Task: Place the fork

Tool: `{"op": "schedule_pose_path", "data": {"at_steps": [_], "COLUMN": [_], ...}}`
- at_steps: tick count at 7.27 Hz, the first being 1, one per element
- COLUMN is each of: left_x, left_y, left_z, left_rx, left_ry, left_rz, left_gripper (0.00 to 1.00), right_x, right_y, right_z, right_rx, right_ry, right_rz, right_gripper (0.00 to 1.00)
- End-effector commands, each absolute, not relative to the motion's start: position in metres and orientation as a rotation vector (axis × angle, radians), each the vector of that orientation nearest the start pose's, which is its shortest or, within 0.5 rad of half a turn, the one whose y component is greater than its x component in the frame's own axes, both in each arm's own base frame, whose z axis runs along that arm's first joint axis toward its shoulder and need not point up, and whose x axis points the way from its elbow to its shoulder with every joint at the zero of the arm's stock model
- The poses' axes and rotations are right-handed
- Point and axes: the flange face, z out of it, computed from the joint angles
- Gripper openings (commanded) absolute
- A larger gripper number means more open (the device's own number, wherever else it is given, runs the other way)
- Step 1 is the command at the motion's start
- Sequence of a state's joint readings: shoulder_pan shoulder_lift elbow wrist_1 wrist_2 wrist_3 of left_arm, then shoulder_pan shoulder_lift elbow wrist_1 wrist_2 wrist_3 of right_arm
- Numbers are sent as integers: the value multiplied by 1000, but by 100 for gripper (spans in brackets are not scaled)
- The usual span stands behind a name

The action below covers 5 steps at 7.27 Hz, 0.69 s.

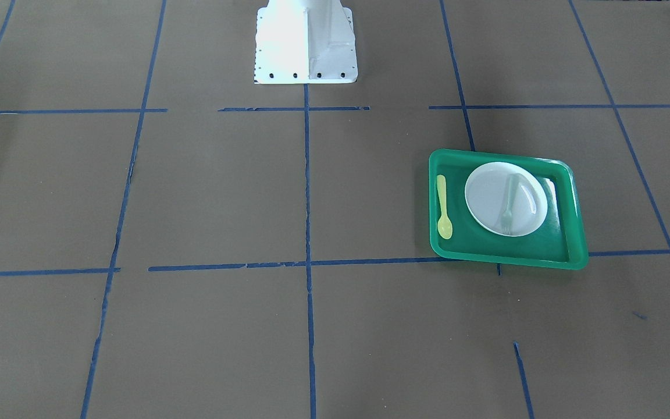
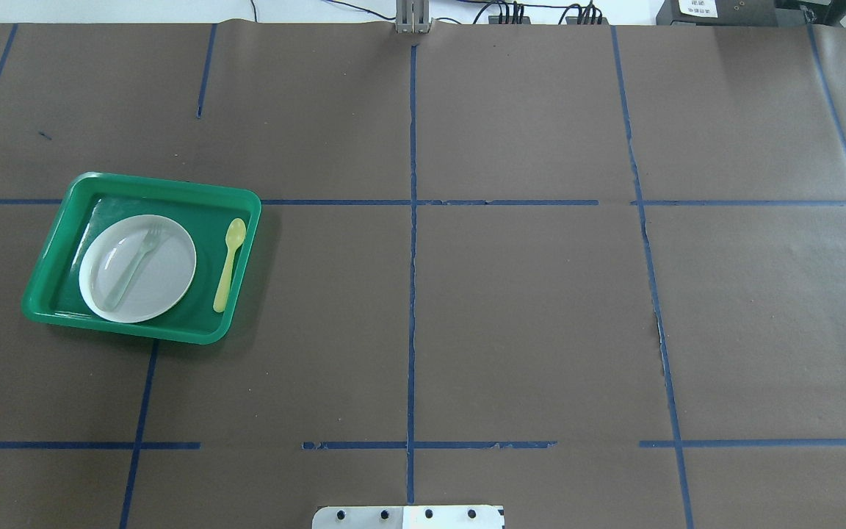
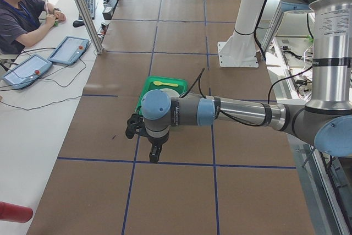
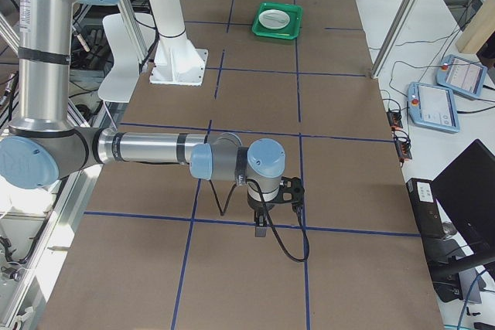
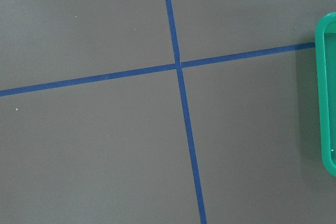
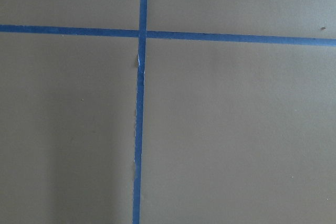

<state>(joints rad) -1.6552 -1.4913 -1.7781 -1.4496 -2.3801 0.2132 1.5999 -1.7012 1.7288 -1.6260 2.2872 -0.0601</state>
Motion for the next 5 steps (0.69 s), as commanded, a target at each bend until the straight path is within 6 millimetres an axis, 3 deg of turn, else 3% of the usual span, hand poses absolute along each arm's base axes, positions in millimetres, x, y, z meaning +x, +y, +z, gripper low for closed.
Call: {"op": "schedule_pose_path", "data": {"at_steps": [1, 3, 4, 5], "left_x": [-100, -99, -100, -100], "left_y": [-450, -454, -460, -464], "left_z": [598, 602, 582, 576], "left_rx": [137, 136, 247, 288], "left_ry": [797, 798, 782, 777], "left_rz": [127, 129, 170, 189], "left_gripper": [100, 100, 100, 100], "right_x": [81, 81, 81, 81], "right_y": [-432, -432, -432, -432], "right_z": [651, 651, 651, 651], "right_rx": [5, 6, 5, 6], "right_ry": [-717, -717, -717, -717], "right_rz": [-19, -21, -19, -21], "right_gripper": [100, 100, 100, 100]}}
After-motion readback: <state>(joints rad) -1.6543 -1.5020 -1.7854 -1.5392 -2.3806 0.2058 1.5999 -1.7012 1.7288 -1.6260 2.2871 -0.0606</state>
